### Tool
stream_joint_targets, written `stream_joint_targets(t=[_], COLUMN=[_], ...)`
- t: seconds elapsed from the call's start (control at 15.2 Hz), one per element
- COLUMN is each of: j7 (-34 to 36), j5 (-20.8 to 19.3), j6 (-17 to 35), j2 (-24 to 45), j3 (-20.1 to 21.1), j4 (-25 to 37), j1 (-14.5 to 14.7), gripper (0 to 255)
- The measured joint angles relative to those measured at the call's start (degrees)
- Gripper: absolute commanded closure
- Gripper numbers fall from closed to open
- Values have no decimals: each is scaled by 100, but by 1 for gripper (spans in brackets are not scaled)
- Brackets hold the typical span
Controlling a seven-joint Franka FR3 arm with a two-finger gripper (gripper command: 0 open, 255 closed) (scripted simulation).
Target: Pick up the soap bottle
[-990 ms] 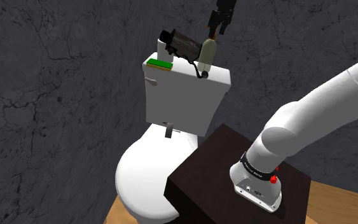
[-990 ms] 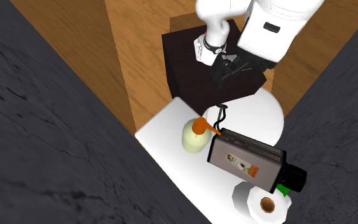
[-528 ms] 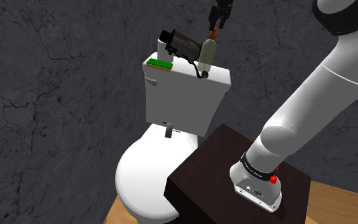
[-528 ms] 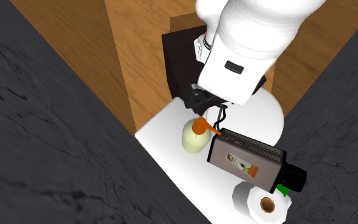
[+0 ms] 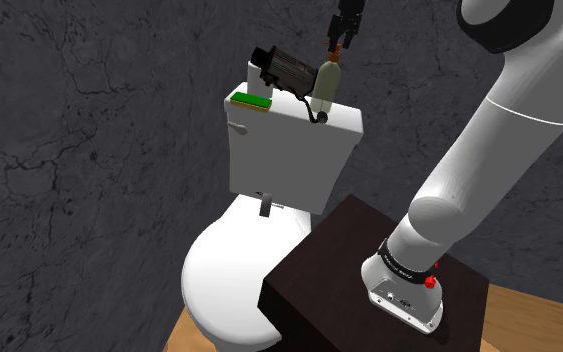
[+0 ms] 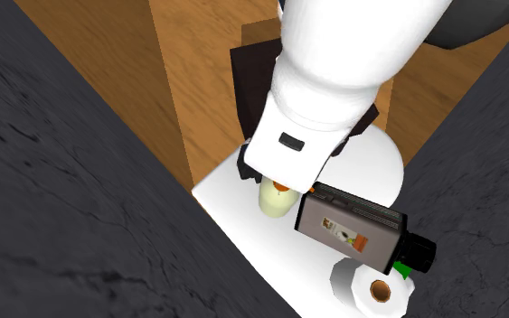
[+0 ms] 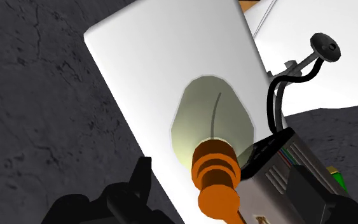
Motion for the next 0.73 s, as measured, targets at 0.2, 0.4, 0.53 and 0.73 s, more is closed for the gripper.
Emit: stream_joint_targets(t=[0.2, 0.4, 0.53, 0.73], j7=[15, 18, 19, 20], j5=[-22, -25, -24, -22], j6=[230, 287, 294, 294], j2=[-52, -63, -67, -64], j3=[5, 6, 7, 8], j4=[-280, -344, -351, -347], j1=[6, 7, 9, 9], gripper=[0, 255, 255, 255])
